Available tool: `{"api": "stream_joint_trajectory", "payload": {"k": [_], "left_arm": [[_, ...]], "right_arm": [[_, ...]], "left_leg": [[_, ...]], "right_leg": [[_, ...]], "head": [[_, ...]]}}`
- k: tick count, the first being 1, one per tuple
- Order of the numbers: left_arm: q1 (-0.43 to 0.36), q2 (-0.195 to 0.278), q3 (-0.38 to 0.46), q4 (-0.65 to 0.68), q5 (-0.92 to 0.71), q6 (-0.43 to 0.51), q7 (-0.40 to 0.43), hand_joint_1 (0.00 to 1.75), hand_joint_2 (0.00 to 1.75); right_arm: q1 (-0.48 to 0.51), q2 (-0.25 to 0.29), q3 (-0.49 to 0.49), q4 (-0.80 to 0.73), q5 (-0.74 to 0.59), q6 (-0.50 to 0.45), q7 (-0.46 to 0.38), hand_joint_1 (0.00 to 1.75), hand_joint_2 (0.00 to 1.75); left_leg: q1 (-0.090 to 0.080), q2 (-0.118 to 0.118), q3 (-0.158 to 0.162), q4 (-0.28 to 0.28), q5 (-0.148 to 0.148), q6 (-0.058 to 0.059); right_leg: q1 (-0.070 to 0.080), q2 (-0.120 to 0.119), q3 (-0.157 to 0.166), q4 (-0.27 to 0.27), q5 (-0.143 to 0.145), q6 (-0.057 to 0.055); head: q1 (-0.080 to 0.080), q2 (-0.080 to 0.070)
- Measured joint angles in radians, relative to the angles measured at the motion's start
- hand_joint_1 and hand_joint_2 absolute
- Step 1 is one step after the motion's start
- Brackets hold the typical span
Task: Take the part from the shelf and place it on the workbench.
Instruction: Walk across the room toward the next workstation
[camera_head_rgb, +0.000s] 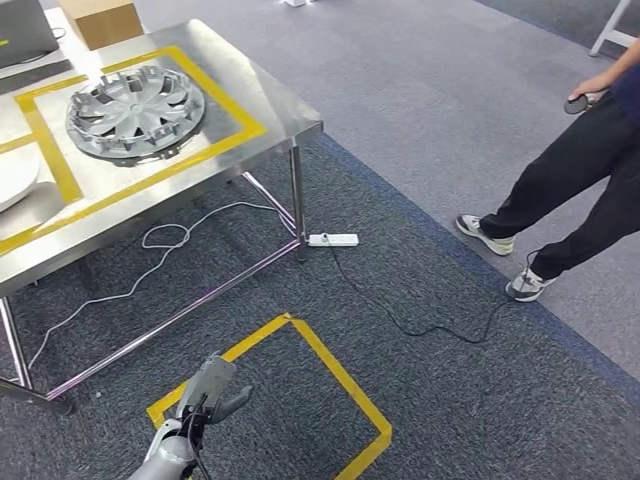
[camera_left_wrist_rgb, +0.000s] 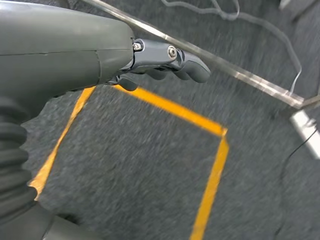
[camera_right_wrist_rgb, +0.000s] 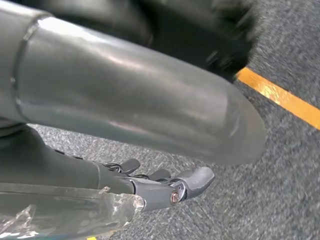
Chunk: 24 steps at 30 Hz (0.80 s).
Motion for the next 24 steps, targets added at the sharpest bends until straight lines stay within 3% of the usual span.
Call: {"api": "stream_joint_trajectory", "payload": {"k": [2, 4, 6, 8, 10, 11, 12, 13, 15, 17, 19, 21, 22, 24], "left_arm": [[-0.009, 0.001, 0.000, 0.037, -0.002, 0.002, 0.004, 0.00, 1.75], [-0.019, -0.001, 0.000, 0.062, -0.002, 0.002, 0.006, 0.00, 1.75], [-0.025, -0.004, 0.000, 0.077, -0.003, 0.002, 0.006, 0.00, 1.75], [-0.028, -0.004, 0.000, 0.092, -0.004, 0.003, 0.006, 0.00, 1.75], [-0.026, -0.004, 0.000, 0.107, -0.004, 0.003, 0.007, 0.00, 1.75], [-0.025, -0.004, 0.000, 0.112, -0.004, 0.003, 0.007, 0.00, 1.75], [-0.025, -0.005, 0.000, 0.116, -0.004, 0.003, 0.007, 0.00, 1.75], [-0.026, -0.005, 0.000, 0.119, -0.004, 0.003, 0.007, 0.00, 1.75], [-0.029, -0.003, 0.000, 0.123, -0.004, 0.003, 0.007, 0.00, 1.75], [-0.033, -0.002, 0.000, 0.127, -0.004, 0.003, 0.008, 0.00, 1.75], [-0.035, -0.005, 0.000, 0.129, -0.004, 0.003, 0.009, 0.00, 1.75], [-0.037, -0.007, 0.000, 0.130, -0.004, 0.004, 0.009, 0.00, 1.75], [-0.037, -0.008, 0.000, 0.130, -0.004, 0.004, 0.009, 0.00, 1.75], [-0.036, -0.008, 0.000, 0.133, -0.004, 0.004, 0.009, 0.00, 1.75]], "right_arm": [[-0.004, 0.001, 0.000, 0.000, 0.000, 0.000, 0.000, 0.00, 0.00], [-0.003, 0.001, 0.000, 0.000, 0.001, 0.000, 0.000, 0.00, 0.00], [-0.001, 0.001, 0.000, 0.000, 0.001, 0.000, 0.000, 0.00, 0.00], [-0.002, 0.001, 0.000, 0.000, 0.001, 0.000, 0.000, 0.00, 0.00], [-0.003, 0.001, 0.000, 0.000, 0.001, 0.000, 0.000, 0.00, 0.00], [-0.002, 0.001, 0.000, 0.000, 0.001, 0.000, 0.000, 0.00, 0.00], [-0.001, 0.001, 0.000, 0.000, 0.001, 0.000, 0.000, 0.00, 0.00], [0.000, 0.001, 0.000, 0.000, 0.001, 0.000, 0.000, 0.00, 0.00], [0.000, 0.001, 0.000, 0.000, 0.001, 0.000, 0.000, 0.00, 0.00], [0.000, 0.001, 0.000, 0.000, 0.001, 0.001, 0.000, 0.00, 0.00], [0.003, 0.000, 0.000, 0.000, 0.001, 0.001, 0.000, 0.00, 0.00], [0.006, 0.000, 0.000, 0.000, 0.001, 0.000, 0.000, 0.00, 0.00], [0.004, -0.001, 0.000, 0.000, 0.001, 0.000, 0.000, 0.00, 0.00], [0.001, -0.001, 0.001, 0.000, 0.001, 0.001, 0.000, 0.00, 0.00]], "left_leg": [[-0.006, 0.017, 0.006, 0.000, -0.003, -0.015], [-0.002, 0.031, 0.011, -0.003, -0.004, -0.026], [0.004, -0.002, -0.001, 0.028, -0.032, -0.036], [0.005, -0.057, -0.054, 0.143, -0.099, -0.037], [0.002, -0.076, -0.118, 0.271, -0.146, -0.033], [0.001, -0.078, -0.133, 0.292, -0.140, -0.029], [-0.001, -0.081, -0.128, 0.272, -0.115, -0.024], [-0.002, -0.090, -0.107, 0.219, -0.076, -0.018], [-0.001, -0.136, -0.051, 0.085, -0.009, -0.007], [-0.001, -0.168, -0.025, 0.018, 0.007, -0.004], [-0.002, -0.156, -0.023, 0.009, 0.008, -0.001], [0.000, -0.134, -0.020, 0.002, 0.012, 0.009], [0.001, -0.121, -0.018, -0.001, 0.014, 0.013], [-0.002, -0.093, -0.016, -0.001, 0.011, 0.019]], "right_leg": [[0.000, -0.020, 0.025, -0.041, 0.011, -0.014], [0.001, 0.004, 0.019, -0.037, 0.014, -0.034], [0.001, 0.027, 0.014, -0.038, 0.018, -0.049], [0.002, 0.052, 0.010, -0.039, 0.020, -0.060], [0.006, 0.081, 0.007, -0.039, 0.021, -0.066], [0.008, 0.097, 0.006, -0.039, 0.022, -0.067], [0.010, 0.113, 0.006, -0.039, 0.023, -0.067], [0.011, 0.129, 0.007, -0.039, 0.024, -0.067], [0.012, 0.156, 0.005, -0.037, 0.026, -0.062], [0.011, 0.176, -0.003, -0.036, 0.029, -0.051], [0.006, 0.193, -0.011, -0.041, 0.034, -0.038], [0.009, 0.164, -0.028, -0.019, 0.020, -0.028], [0.011, 0.135, -0.050, 0.023, -0.002, -0.024], [0.012, 0.083, -0.114, 0.155, -0.064, -0.018]], "head": [[-0.004, 0.000], [-0.011, 0.000], [-0.014, 0.000], [-0.018, 0.000], [-0.020, 0.000], [-0.021, 0.000], [-0.021, 0.000], [-0.021, 0.000], [-0.020, 0.000], [-0.020, 0.000], [-0.019, 0.000], [-0.015, 0.000], [-0.012, 0.000], [-0.006, 0.000]]}}
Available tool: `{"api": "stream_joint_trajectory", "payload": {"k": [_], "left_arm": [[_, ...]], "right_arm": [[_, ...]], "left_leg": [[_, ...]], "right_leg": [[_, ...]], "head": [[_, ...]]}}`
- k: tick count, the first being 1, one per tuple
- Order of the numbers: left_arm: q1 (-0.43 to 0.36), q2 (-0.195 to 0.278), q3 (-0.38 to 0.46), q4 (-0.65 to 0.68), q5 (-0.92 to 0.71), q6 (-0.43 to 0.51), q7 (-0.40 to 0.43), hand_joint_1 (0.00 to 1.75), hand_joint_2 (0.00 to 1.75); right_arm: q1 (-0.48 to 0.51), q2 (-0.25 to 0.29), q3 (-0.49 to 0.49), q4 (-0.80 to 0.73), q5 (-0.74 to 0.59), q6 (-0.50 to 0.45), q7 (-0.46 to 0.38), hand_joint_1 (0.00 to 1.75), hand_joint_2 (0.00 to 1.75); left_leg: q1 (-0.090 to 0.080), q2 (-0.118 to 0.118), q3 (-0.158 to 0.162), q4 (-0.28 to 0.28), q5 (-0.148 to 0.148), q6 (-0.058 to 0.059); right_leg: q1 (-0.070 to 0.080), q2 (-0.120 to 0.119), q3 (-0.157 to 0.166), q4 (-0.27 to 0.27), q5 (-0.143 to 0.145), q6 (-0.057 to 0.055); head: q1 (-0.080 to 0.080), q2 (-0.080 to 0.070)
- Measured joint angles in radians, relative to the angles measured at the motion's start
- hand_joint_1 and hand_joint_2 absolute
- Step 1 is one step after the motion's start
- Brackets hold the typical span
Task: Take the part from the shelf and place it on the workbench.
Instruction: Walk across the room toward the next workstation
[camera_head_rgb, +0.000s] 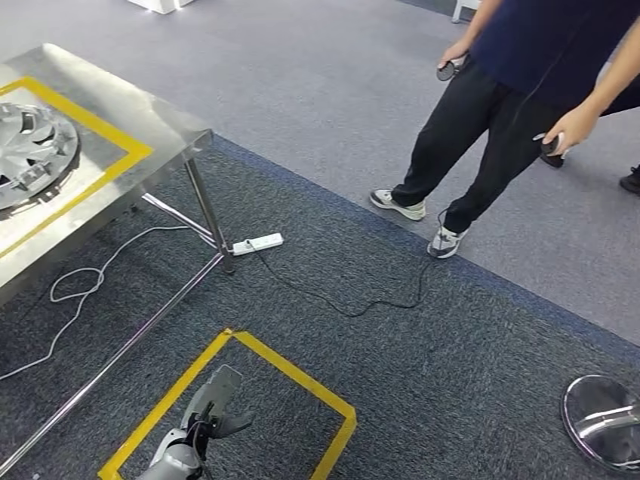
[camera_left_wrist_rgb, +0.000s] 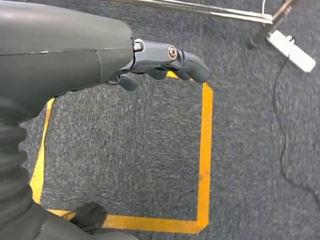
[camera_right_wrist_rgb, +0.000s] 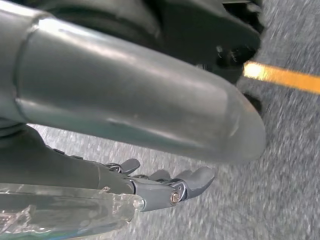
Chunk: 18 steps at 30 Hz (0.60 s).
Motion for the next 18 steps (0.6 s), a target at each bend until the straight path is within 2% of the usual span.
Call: {"api": "stream_joint_trajectory", "payload": {"k": [1, 2, 3, 4, 5, 7, 8, 10, 11, 13, 14, 16, 17, 18], "left_arm": [[0.001, 0.001, 0.000, 0.002, 0.000, 0.000, 0.000, 0.00, 1.75], [0.001, 0.001, 0.000, 0.003, 0.000, 0.000, 0.000, 0.00, 1.75], [0.001, 0.001, 0.000, 0.003, 0.000, 0.000, 0.000, 0.00, 1.75], [0.001, 0.000, 0.000, 0.004, 0.000, 0.000, 0.000, 0.00, 1.75], [0.001, 0.000, 0.000, 0.004, 0.000, 0.000, 0.000, 0.00, 1.75], [-0.001, 0.000, 0.000, 0.004, 0.000, 0.000, 0.000, 0.00, 1.75], [-0.002, 0.000, 0.000, 0.004, 0.000, 0.000, 0.000, 0.00, 1.75], [-0.004, 0.000, 0.000, 0.005, 0.000, 0.000, 0.000, 0.00, 1.75], [-0.005, -0.001, 0.000, 0.005, 0.000, 0.000, 0.000, 0.00, 1.75], [-0.007, -0.002, 0.000, 0.005, 0.000, 0.000, 0.000, 0.00, 1.75], [-0.006, -0.003, 0.000, 0.006, 0.000, 0.001, 0.000, 0.00, 1.75], [-0.002, -0.002, 0.000, 0.008, 0.000, 0.001, 0.000, 0.00, 1.75], [0.000, -0.002, 0.000, 0.009, 0.000, 0.001, 0.000, 0.00, 1.75], [0.001, -0.002, 0.000, 0.010, 0.000, 0.001, 0.000, 0.00, 1.75]], "right_arm": [[-0.001, 0.000, 0.000, 0.000, 0.000, 0.000, 0.000, 0.00, 0.00], [0.000, 0.000, 0.000, 0.000, 0.000, 0.000, 0.000, 0.00, 0.00], [0.002, 0.000, 0.000, 0.000, 0.000, 0.000, 0.000, 0.00, 0.00], [0.003, 0.000, 0.000, 0.000, 0.000, 0.000, 0.000, 0.00, 0.00], [0.002, -0.001, 0.000, 0.000, 0.000, 0.000, 0.000, 0.00, 0.00], [-0.001, -0.002, 0.000, 0.000, 0.000, 0.000, 0.000, 0.00, 0.00], [-0.002, -0.002, 0.000, 0.000, 0.000, 0.000, 0.000, 0.00, 0.00], [-0.001, -0.002, 0.000, 0.000, 0.000, 0.000, 0.000, 0.00, 0.00], [0.000, -0.002, 0.000, 0.000, 0.000, 0.000, 0.000, 0.00, 0.00], [0.000, -0.002, 0.000, 0.000, 0.000, 0.000, 0.000, 0.00, 0.00], [-0.001, -0.002, 0.000, 0.000, 0.000, 0.000, 0.000, 0.00, 0.00], [-0.003, -0.002, 0.000, 0.000, 0.001, 0.000, 0.000, 0.00, 0.00], [-0.002, -0.002, 0.000, 0.000, 0.001, 0.000, 0.000, 0.00, 0.00], [-0.001, -0.002, 0.000, 0.000, 0.001, 0.000, 0.000, 0.00, 0.00]], "left_leg": [[-0.001, 0.015, 0.001, 0.000, -0.001, 0.001], [-0.001, 0.028, 0.002, 0.000, -0.003, 0.001], [-0.001, 0.039, 0.004, 0.001, -0.005, 0.000], [-0.001, 0.050, 0.008, 0.001, -0.008, -0.003], [-0.001, 0.060, 0.012, 0.001, -0.012, -0.007], [-0.007, 0.078, 0.021, 0.003, -0.020, -0.017], [-0.010, 0.086, 0.023, 0.003, -0.023, -0.021], [-0.011, 0.099, 0.026, 0.001, -0.024, -0.029], [-0.009, 0.095, 0.027, 0.003, -0.029, -0.034], [-0.006, 0.061, 0.006, 0.054, -0.066, -0.043], [-0.005, 0.039, -0.020, 0.111, -0.098, -0.046], [-0.004, 0.018, -0.089, 0.250, -0.156, -0.047], [-0.005, 0.016, -0.113, 0.291, -0.163, -0.046], [-0.004, 0.014, -0.119, 0.295, -0.149, -0.045]], "right_leg": [[-0.001, -0.011, -0.029, 0.058, -0.020, 0.003], [-0.001, -0.016, -0.042, 0.087, -0.023, 0.004], [-0.002, -0.020, -0.034, 0.075, -0.008, 0.005], [-0.002, -0.026, -0.005, 0.023, 0.021, 0.005], [-0.001, -0.043, 0.037, -0.052, 0.052, 0.004], [0.003, -0.071, 0.104, -0.166, 0.087, -0.007], [0.005, -0.076, 0.117, -0.188, 0.089, -0.015], [0.009, -0.059, 0.115, -0.189, 0.088, -0.032], [0.008, -0.050, 0.115, -0.191, 0.089, -0.038], [0.004, -0.032, 0.115, -0.195, 0.093, -0.050], [0.002, -0.022, 0.115, -0.197, 0.094, -0.054], [0.001, -0.001, 0.114, -0.197, 0.095, -0.059], [0.002, 0.011, 0.113, -0.197, 0.095, -0.059], [0.001, 0.024, 0.113, -0.197, 0.095, -0.059]], "head": [[0.000, 0.000], [0.000, 0.000], [0.000, 0.000], [0.001, 0.000], [0.001, 0.000], [0.001, 0.000], [0.000, 0.000], [-0.001, 0.000], [-0.001, 0.000], [-0.003, 0.000], [-0.005, 0.000], [-0.006, 0.000], [-0.006, 0.000], [-0.006, 0.000]]}}
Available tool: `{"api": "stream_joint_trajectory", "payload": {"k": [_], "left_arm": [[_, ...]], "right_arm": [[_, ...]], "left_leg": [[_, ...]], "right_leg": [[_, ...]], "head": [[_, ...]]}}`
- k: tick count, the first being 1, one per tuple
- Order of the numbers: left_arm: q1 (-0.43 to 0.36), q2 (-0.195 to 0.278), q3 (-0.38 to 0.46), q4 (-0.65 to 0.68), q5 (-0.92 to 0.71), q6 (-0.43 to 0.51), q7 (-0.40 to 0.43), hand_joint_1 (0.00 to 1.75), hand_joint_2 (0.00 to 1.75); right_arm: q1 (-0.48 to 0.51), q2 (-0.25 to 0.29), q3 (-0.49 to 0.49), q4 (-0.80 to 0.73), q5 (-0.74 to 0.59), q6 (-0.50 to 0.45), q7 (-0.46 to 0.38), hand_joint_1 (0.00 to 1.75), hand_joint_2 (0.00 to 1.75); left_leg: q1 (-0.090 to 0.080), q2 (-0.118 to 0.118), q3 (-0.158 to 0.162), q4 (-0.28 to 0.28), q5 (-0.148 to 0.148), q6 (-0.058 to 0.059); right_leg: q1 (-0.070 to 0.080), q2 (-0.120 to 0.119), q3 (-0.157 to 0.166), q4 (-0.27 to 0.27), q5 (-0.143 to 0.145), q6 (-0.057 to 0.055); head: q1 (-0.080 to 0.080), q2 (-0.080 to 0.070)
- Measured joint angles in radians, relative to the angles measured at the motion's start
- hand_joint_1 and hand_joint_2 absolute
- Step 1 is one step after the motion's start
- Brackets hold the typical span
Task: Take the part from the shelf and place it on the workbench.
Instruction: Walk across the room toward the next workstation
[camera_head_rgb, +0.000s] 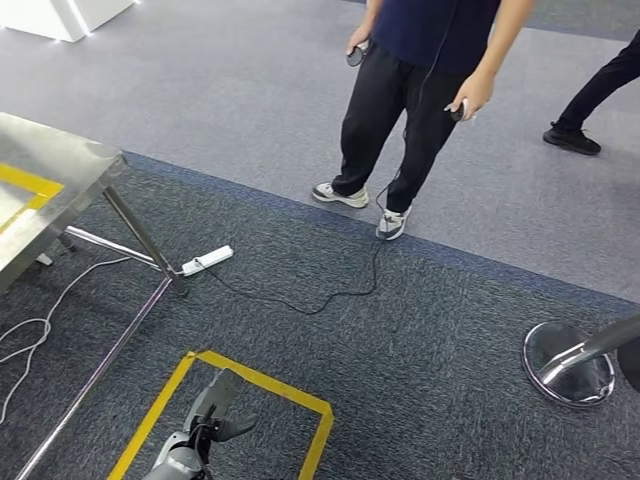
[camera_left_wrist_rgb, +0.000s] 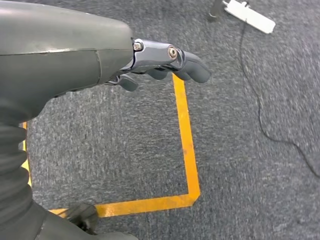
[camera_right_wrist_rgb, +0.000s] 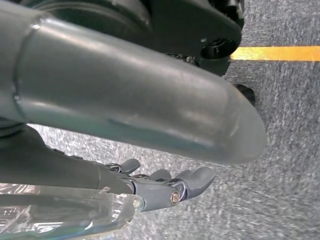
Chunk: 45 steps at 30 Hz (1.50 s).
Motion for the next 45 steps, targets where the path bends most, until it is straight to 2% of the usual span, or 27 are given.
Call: {"api": "stream_joint_trajectory", "payload": {"k": [2, 4, 6, 8, 10, 12, 14, 15, 17, 19, 21, 23, 25, 27, 29, 30, 31, 32, 34, 36, 38, 39, 41, 42, 43, 44, 45], "left_arm": [[-0.001, 0.001, 0.000, 0.001, 0.000, 0.000, 0.000, 0.00, 1.75], [-0.003, 0.002, 0.000, 0.001, 0.000, 0.001, 0.000, 0.00, 1.75], [-0.003, 0.002, 0.000, 0.002, 0.000, 0.001, 0.000, 0.00, 1.75], [-0.005, 0.000, 0.000, 0.002, 0.000, 0.001, 0.000, 0.00, 1.75], [-0.005, -0.002, 0.000, 0.002, 0.001, -0.006, 0.009, 0.00, 1.75], [0.011, 0.004, 0.005, 0.020, 0.018, -0.065, 0.098, 0.00, 1.75], [0.053, 0.019, 0.017, 0.051, 0.041, -0.145, 0.307, 0.00, 1.75], [0.081, 0.026, 0.023, 0.065, 0.048, -0.166, 0.423, 0.00, 1.75], [0.133, 0.036, 0.031, 0.081, 0.054, -0.178, 0.574, 0.00, 1.75], [0.156, 0.041, 0.034, 0.091, 0.054, -0.181, 0.598, 0.00, 1.75], [0.155, 0.044, 0.038, 0.099, 0.054, -0.184, 0.587, 0.00, 1.75], [0.153, 0.046, 0.041, 0.105, 0.053, -0.186, 0.588, 0.00, 1.75], [0.153, 0.047, 0.043, 0.108, 0.051, -0.186, 0.589, 0.00, 1.75], [0.154, 0.047, 0.047, 0.112, 0.054, -0.185, 0.587, 0.00, 1.75], [0.152, 0.047, 0.053, 0.115, 0.058, -0.183, 0.583, 0.00, 1.75], [0.151, 0.047, 0.056, 0.116, 0.059, -0.182, 0.581, 0.00, 1.75], [0.150, 0.047, 0.058, 0.117, 0.060, -0.182, 0.580, 0.00, 1.75], [0.150, 0.047, 0.058, 0.117, 0.059, -0.182, 0.580, 0.00, 1.75], [0.153, 0.046, 0.059, 0.121, 0.056, -0.182, 0.580, 0.00, 1.75], [0.155, 0.046, 0.059, 0.124, 0.055, -0.182, 0.580, 0.00, 1.75], [0.153, 0.044, 0.059, 0.125, 0.054, -0.183, 0.580, 0.00, 1.75], [0.152, 0.043, 0.059, 0.125, 0.054, -0.183, 0.580, 0.00, 1.75], [0.153, 0.042, 0.059, 0.125, 0.054, -0.183, 0.580, 0.00, 1.75], [0.155, 0.043, 0.059, 0.125, 0.054, -0.183, 0.580, 0.00, 1.75], [0.157, 0.043, 0.059, 0.125, 0.054, -0.183, 0.580, 0.00, 1.75], [0.158, 0.044, 0.059, 0.126, 0.054, -0.183, 0.580, 0.00, 1.75], [0.159, 0.044, 0.060, 0.126, 0.054, -0.183, 0.580, 0.00, 1.75]], "right_arm": [[0.001, 0.000, 0.000, 0.000, 0.000, 0.000, 0.000, 0.00, 0.00], [0.000, 0.000, 0.000, 0.000, 0.000, 0.000, 0.000, 0.00, 0.00], [0.000, 0.000, 0.000, 0.000, 0.000, 0.000, 0.000, 0.00, 0.00], [0.005, 0.000, 0.000, 0.000, 0.000, 0.000, 0.000, 0.00, 0.00], [0.007, -0.001, 0.000, 0.000, 0.001, 0.000, 0.002, 0.00, 0.00], [0.001, -0.001, 0.002, 0.000, 0.009, 0.002, 0.016, 0.00, 0.00], [-0.005, 0.000, 0.007, 0.000, 0.018, 0.004, 0.038, 0.00, 0.00], [-0.005, 0.000, 0.009, 0.000, 0.021, 0.004, 0.045, 0.00, 0.00], [-0.002, 0.000, 0.012, 0.000, 0.023, 0.004, 0.051, 0.00, 0.00], [-0.003, -0.001, 0.014, 0.000, 0.025, 0.004, 0.052, 0.00, 0.00], [-0.009, -0.001, 0.014, 0.000, 0.025, 0.004, 0.052, 0.00, 0.00], [-0.012, -0.001, 0.014, 0.000, 0.025, 0.004, 0.052, 0.00, 0.00], [-0.013, -0.001, 0.014, 0.000, 0.025, 0.004, 0.052, 0.00, 0.00], [-0.015, -0.002, 0.014, 0.000, 0.025, 0.000, 0.050, 0.00, 0.00], [-0.016, -0.002, 0.014, 0.000, 0.026, -0.005, 0.048, 0.00, 0.00], [-0.015, -0.002, 0.014, 0.000, 0.026, -0.007, 0.047, 0.00, 0.00], [-0.014, -0.002, 0.014, 0.000, 0.026, -0.009, 0.047, 0.00, 0.00], [-0.013, -0.002, 0.014, 0.000, 0.026, -0.009, 0.047, 0.00, 0.00], [-0.013, -0.002, 0.014, 0.000, 0.026, -0.010, 0.047, 0.00, 0.00], [-0.014, -0.002, 0.014, 0.000, 0.026, -0.010, 0.047, 0.00, 0.00], [-0.009, -0.002, 0.014, 0.000, 0.026, -0.010, 0.047, 0.00, 0.00], [-0.005, -0.002, 0.014, 0.000, 0.026, -0.011, 0.047, 0.00, 0.00], [-0.002, -0.002, 0.014, 0.000, 0.026, -0.011, 0.047, 0.00, 0.00], [-0.003, -0.001, 0.014, 0.000, 0.026, -0.011, 0.047, 0.00, 0.00], [-0.005, -0.001, 0.015, 0.000, 0.026, -0.011, 0.047, 0.00, 0.00], [-0.006, -0.001, 0.015, 0.000, 0.026, -0.010, 0.047, 0.00, 0.00], [-0.005, -0.001, 0.015, 0.000, 0.026, -0.010, 0.047, 0.00, 0.00]], "left_leg": [[0.002, -0.012, 0.040, -0.099, 0.073, 0.003], [0.007, -0.050, 0.096, -0.228, 0.128, 0.006], [0.008, -0.070, 0.115, -0.279, 0.137, 0.012], [0.007, -0.053, 0.115, -0.282, 0.140, 0.025], [0.009, -0.033, 0.116, -0.285, 0.144, 0.038], [0.005, -0.007, 0.119, -0.286, 0.142, 0.046], [0.000, 0.028, 0.124, -0.286, 0.136, 0.049], [-0.001, 0.046, 0.128, -0.286, 0.132, 0.049], [-0.003, 0.075, 0.136, -0.285, 0.124, 0.046], [-0.006, 0.086, 0.141, -0.284, 0.118, 0.040], [-0.009, 0.094, 0.144, -0.284, 0.116, 0.030], [-0.007, 0.103, 0.149, -0.287, 0.114, 0.018], [-0.003, 0.070, 0.142, -0.261, 0.089, 0.007], [-0.001, 0.020, 0.095, -0.156, 0.030, 0.002], [-0.001, 0.004, 0.035, -0.034, -0.017, 0.000], [-0.001, 0.002, 0.022, -0.010, -0.014, 0.000], [-0.001, 0.001, 0.027, -0.023, 0.007, 0.001], [0.001, -0.006, 0.049, -0.071, 0.043, 0.002], [0.008, -0.051, 0.108, -0.205, 0.105, 0.003], [0.011, -0.086, 0.137, -0.278, 0.122, 0.008], [0.008, -0.072, 0.139, -0.285, 0.123, 0.020], [0.008, -0.061, 0.141, -0.288, 0.126, 0.028], [0.008, -0.035, 0.144, -0.294, 0.131, 0.041], [0.005, -0.021, 0.145, -0.294, 0.131, 0.045], [0.002, -0.006, 0.145, -0.293, 0.130, 0.048], [0.000, 0.009, 0.145, -0.293, 0.129, 0.049], [-0.001, 0.023, 0.146, -0.293, 0.127, 0.050]], "right_leg": [[-0.002, 0.025, 0.000, 0.000, 0.003, 0.004], [0.000, 0.047, -0.005, 0.004, 0.005, 0.013], [0.000, 0.065, -0.013, 0.003, 0.009, 0.026], [-0.004, 0.074, -0.020, -0.001, 0.014, 0.038], [-0.002, 0.034, -0.044, 0.040, -0.010, 0.045], [0.001, -0.021, -0.100, 0.162, -0.075, 0.050], [0.000, -0.039, -0.150, 0.277, -0.122, 0.053], [0.000, -0.042, -0.151, 0.286, -0.120, 0.052], [0.000, -0.058, -0.091, 0.189, -0.068, 0.049], [0.007, -0.097, -0.015, 0.060, -0.030, 0.040], [0.014, -0.112, 0.011, 0.017, -0.028, 0.027], [0.014, -0.090, 0.010, 0.013, -0.023, 0.015], [0.008, -0.068, 0.012, 0.008, -0.019, 0.004], [0.005, -0.045, 0.011, 0.005, -0.016, -0.003], [0.005, -0.019, 0.010, 0.005, -0.015, -0.006], [0.005, -0.005, 0.010, 0.005, -0.014, -0.006], [0.004, 0.009, 0.010, 0.005, -0.013, -0.005], [0.003, 0.025, 0.010, 0.005, -0.011, -0.002], [0.002, 0.054, 0.006, 0.008, -0.007, 0.006], [0.001, 0.077, -0.003, 0.009, -0.002, 0.018], [-0.003, 0.096, -0.011, 0.002, 0.005, 0.032], [-0.003, 0.086, -0.015, 0.005, 0.004, 0.037], [-0.001, 0.029, -0.047, 0.063, -0.032, 0.044], [0.001, -0.007, -0.075, 0.125, -0.066, 0.046], [0.001, -0.028, -0.109, 0.197, -0.101, 0.048], [0.000, -0.037, -0.138, 0.260, -0.126, 0.051], [-0.001, -0.040, -0.152, 0.294, -0.134, 0.052]], "head": [[0.000, 0.000], [-0.001, 0.000], [-0.001, 0.000], [-0.001, 0.000], [0.006, 0.000], [0.013, 0.000], [0.013, 0.000], [0.013, 0.000], [0.013, 0.000], [0.013, 0.000], [0.012, 0.000], [0.012, 0.000], [0.010, 0.000], [0.004, 0.000], [0.002, 0.000], [0.001, 0.000], [0.001, 0.000], [0.002, 0.000], [0.001, 0.000], [0.000, 0.000], [0.000, 0.000], [0.001, 0.000], [0.007, 0.000], [0.010, 0.000], [0.011, 0.000], [0.011, 0.000], [0.011, 0.000]]}}
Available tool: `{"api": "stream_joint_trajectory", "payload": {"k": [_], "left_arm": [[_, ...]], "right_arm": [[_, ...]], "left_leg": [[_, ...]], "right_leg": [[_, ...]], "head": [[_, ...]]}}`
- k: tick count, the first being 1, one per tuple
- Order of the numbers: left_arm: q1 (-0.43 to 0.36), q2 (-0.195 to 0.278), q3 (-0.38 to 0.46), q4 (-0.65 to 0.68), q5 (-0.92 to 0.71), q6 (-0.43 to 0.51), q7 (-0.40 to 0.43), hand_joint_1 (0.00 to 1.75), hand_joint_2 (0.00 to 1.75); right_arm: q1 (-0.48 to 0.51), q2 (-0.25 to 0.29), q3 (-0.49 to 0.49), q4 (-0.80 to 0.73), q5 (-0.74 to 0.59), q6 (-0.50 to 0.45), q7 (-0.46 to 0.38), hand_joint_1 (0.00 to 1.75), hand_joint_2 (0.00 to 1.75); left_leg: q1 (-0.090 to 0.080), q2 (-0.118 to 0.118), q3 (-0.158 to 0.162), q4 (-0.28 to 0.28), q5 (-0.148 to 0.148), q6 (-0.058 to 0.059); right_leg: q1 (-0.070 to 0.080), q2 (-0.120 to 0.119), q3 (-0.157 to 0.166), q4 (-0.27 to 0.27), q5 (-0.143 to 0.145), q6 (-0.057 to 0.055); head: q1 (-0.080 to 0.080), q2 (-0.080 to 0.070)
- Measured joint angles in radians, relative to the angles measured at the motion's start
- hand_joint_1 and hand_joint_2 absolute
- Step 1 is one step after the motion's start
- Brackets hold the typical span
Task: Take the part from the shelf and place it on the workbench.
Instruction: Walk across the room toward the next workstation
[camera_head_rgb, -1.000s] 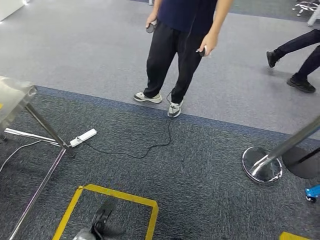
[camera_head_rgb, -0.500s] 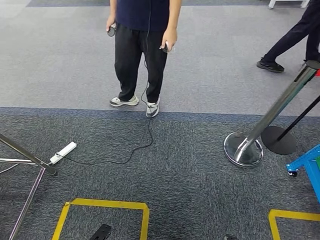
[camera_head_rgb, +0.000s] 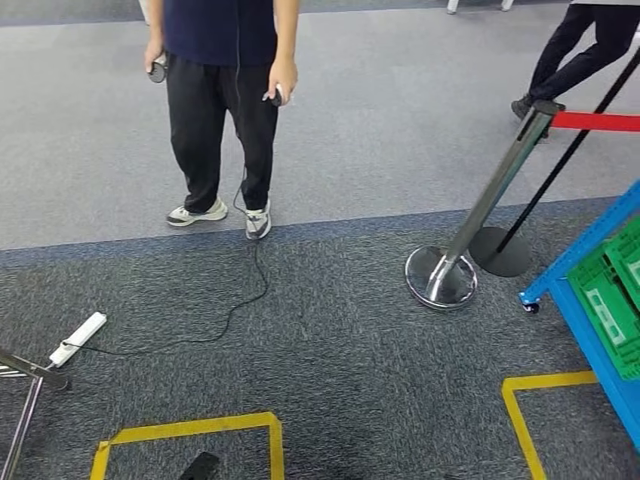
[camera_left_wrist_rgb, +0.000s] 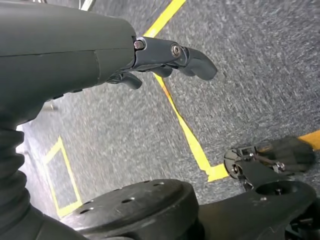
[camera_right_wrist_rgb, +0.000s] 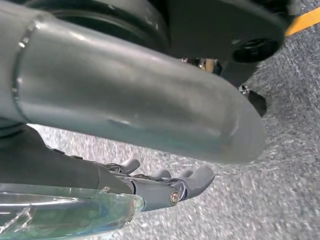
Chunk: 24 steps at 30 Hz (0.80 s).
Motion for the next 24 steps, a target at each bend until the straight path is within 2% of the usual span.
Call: {"api": "stream_joint_trajectory", "payload": {"k": [1, 2, 3, 5, 6, 8, 9, 11, 13, 14, 15, 16, 17, 18, 19, 20, 21, 22, 23, 24], "left_arm": [[0.000, 0.000, 0.000, 0.001, 0.000, 0.000, 0.000, 0.00, 1.75], [0.000, 0.000, 0.000, 0.001, 0.000, 0.000, 0.000, 0.00, 1.75], [0.000, 0.000, 0.000, 0.001, 0.000, 0.000, 0.000, 0.00, 1.75], [0.000, 0.001, 0.000, 0.002, -0.002, 0.000, 0.003, 0.00, 1.75], [0.000, 0.002, 0.000, 0.002, -0.003, -0.001, 0.004, 0.00, 1.75], [-0.002, 0.003, 0.000, 0.003, -0.007, -0.001, 0.007, 0.00, 1.75], [-0.003, 0.003, 0.000, 0.003, -0.008, -0.001, 0.008, 0.00, 1.75], [-0.002, 0.003, 0.000, 0.004, -0.009, -0.001, 0.009, 0.00, 1.75], [-0.003, 0.003, 0.001, 0.004, -0.009, -0.001, 0.009, 0.00, 1.75], [-0.005, 0.003, 0.002, 0.004, -0.009, -0.002, 0.009, 0.00, 1.75], [-0.007, 0.003, 0.004, 0.004, -0.009, -0.002, 0.009, 0.00, 1.75], [-0.008, 0.003, 0.005, 0.004, -0.009, -0.002, 0.009, 0.00, 1.75], [-0.009, 0.003, 0.007, 0.004, -0.009, -0.003, 0.009, 0.00, 1.75], [-0.008, 0.003, 0.008, 0.004, -0.009, -0.003, 0.009, 0.00, 1.75], [-0.006, 0.003, 0.009, 0.005, -0.009, -0.003, 0.009, 0.00, 1.75], [-0.006, 0.003, 0.009, 0.005, -0.009, -0.004, 0.009, 0.00, 1.75], [-0.005, 0.002, 0.009, 0.006, -0.009, -0.004, 0.009, 0.00, 1.75], [-0.005, 0.002, 0.010, 0.007, -0.008, -0.004, 0.009, 0.00, 1.75], [-0.006, 0.001, 0.011, 0.007, -0.008, -0.004, 0.009, 0.00, 1.75], [-0.006, 0.000, 0.012, 0.007, -0.007, -0.004, 0.007, 0.00, 1.75]], "right_arm": [[0.001, 0.000, 0.000, 0.000, 0.000, 0.000, 0.000, 0.00, 0.00], [0.003, 0.000, 0.000, 0.000, 0.000, 0.000, 0.000, 0.00, 0.00], [0.003, 0.000, 0.000, 0.000, 0.000, 0.000, 0.000, 0.00, 0.00], [0.000, 0.000, 0.000, 0.000, -0.001, 0.005, 0.001, 0.00, 0.00], [-0.002, 0.000, 0.000, 0.000, -0.001, 0.008, 0.002, 0.00, 0.00], [-0.002, 0.000, 0.000, 0.000, -0.002, 0.012, 0.003, 0.00, 0.00], [-0.002, 0.000, 0.000, 0.000, -0.002, 0.013, 0.003, 0.00, 0.00], [-0.001, 0.000, 0.000, 0.000, -0.002, 0.014, 0.003, 0.00, 0.00], [-0.002, 0.000, 0.000, 0.000, -0.002, 0.015, 0.003, 0.00, 0.00], [-0.002, 0.000, 0.000, 0.000, -0.002, 0.015, 0.003, 0.00, 0.00], [-0.002, 0.000, 0.000, 0.000, -0.002, 0.015, 0.004, 0.00, 0.00], [-0.002, 0.000, 0.000, 0.000, -0.002, 0.016, 0.004, 0.00, 0.00], [-0.001, 0.000, 0.000, 0.000, -0.002, 0.016, 0.004, 0.00, 0.00], [-0.001, 0.000, 0.000, 0.000, -0.002, 0.016, 0.004, 0.00, 0.00], [-0.001, 0.000, 0.000, 0.000, -0.002, 0.016, 0.004, 0.00, 0.00], [-0.002, 0.000, 0.000, 0.000, -0.002, 0.016, 0.004, 0.00, 0.00], [-0.003, 0.000, 0.000, 0.000, -0.002, 0.016, 0.004, 0.00, 0.00], [-0.003, -0.001, 0.000, 0.000, -0.001, 0.015, 0.004, 0.00, 0.00], [0.000, -0.001, 0.000, 0.000, -0.001, 0.015, 0.005, 0.00, 0.00], [0.003, -0.001, 0.000, 0.000, 0.000, 0.014, 0.006, 0.00, 0.00]], "left_leg": [[-0.001, 0.013, 0.002, 0.000, -0.002, 0.000], [-0.001, 0.025, 0.005, 0.000, -0.004, -0.001], [-0.001, 0.036, 0.009, 0.000, -0.007, -0.003], [-0.006, 0.053, 0.016, 0.002, -0.015, -0.012], [-0.008, 0.061, 0.019, 0.002, -0.018, -0.017], [-0.008, 0.077, 0.023, 0.000, -0.020, -0.027], [-0.006, 0.075, 0.024, 0.002, -0.023, -0.033], [-0.002, 0.036, 0.006, 0.045, -0.056, -0.044], [-0.001, -0.009, -0.052, 0.166, -0.118, -0.049], [-0.001, -0.017, -0.085, 0.231, -0.142, -0.050], [-0.001, -0.019, -0.107, 0.273, -0.149, -0.051], [0.000, -0.020, -0.114, 0.280, -0.136, -0.051], [0.001, -0.023, -0.104, 0.250, -0.105, -0.051], [0.004, -0.033, -0.080, 0.192, -0.064, -0.051], [0.008, -0.056, -0.054, 0.129, -0.030, -0.052], [0.013, -0.079, -0.033, 0.072, -0.010, -0.052], [0.016, -0.097, -0.021, 0.038, -0.001, -0.052], [0.016, -0.106, -0.018, 0.024, -0.003, -0.048], [0.015, -0.099, -0.018, 0.020, -0.003, -0.042], [0.013, -0.089, -0.019, 0.020, 0.000, -0.035]], "right_leg": [[0.000, -0.002, 0.008, -0.007, 0.012, 0.000], [0.000, -0.008, 0.037, -0.055, 0.038, 0.000], [0.000, -0.022, 0.080, -0.127, 0.070, -0.002], [0.005, -0.057, 0.153, -0.246, 0.105, -0.011], [0.008, -0.066, 0.168, -0.272, 0.108, -0.018], [0.012, -0.050, 0.167, -0.278, 0.108, -0.032], [0.011, -0.039, 0.166, -0.280, 0.110, -0.037], [0.006, -0.019, 0.165, -0.285, 0.114, -0.048], [0.003, 0.002, 0.164, -0.286, 0.116, -0.053], [0.003, 0.014, 0.164, -0.286, 0.116, -0.054], [0.003, 0.026, 0.164, -0.286, 0.116, -0.054], [0.002, 0.040, 0.164, -0.286, 0.117, -0.054], [0.001, 0.055, 0.165, -0.286, 0.117, -0.053], [-0.001, 0.070, 0.165, -0.285, 0.118, -0.050], [-0.001, 0.085, 0.164, -0.284, 0.120, -0.045], [-0.001, 0.099, 0.159, -0.280, 0.121, -0.039], [-0.002, 0.110, 0.152, -0.278, 0.124, -0.033], [-0.002, 0.119, 0.146, -0.278, 0.127, -0.026], [-0.005, 0.129, 0.139, -0.279, 0.131, -0.020], [-0.007, 0.127, 0.135, -0.280, 0.133, -0.014]], "head": [[0.000, 0.000], [0.000, 0.000], [0.000, 0.000], [0.000, 0.000], [-0.001, 0.000], [-0.002, 0.000], [-0.002, 0.000], [-0.004, 0.000], [-0.007, 0.000], [-0.007, 0.000], [-0.007, 0.000], [-0.007, 0.000], [-0.007, 0.000], [-0.007, 0.000], [-0.007, 0.000], [-0.008, 0.000], [-0.007, 0.000], [-0.007, 0.000], [-0.007, 0.000], [-0.006, 0.000]]}}
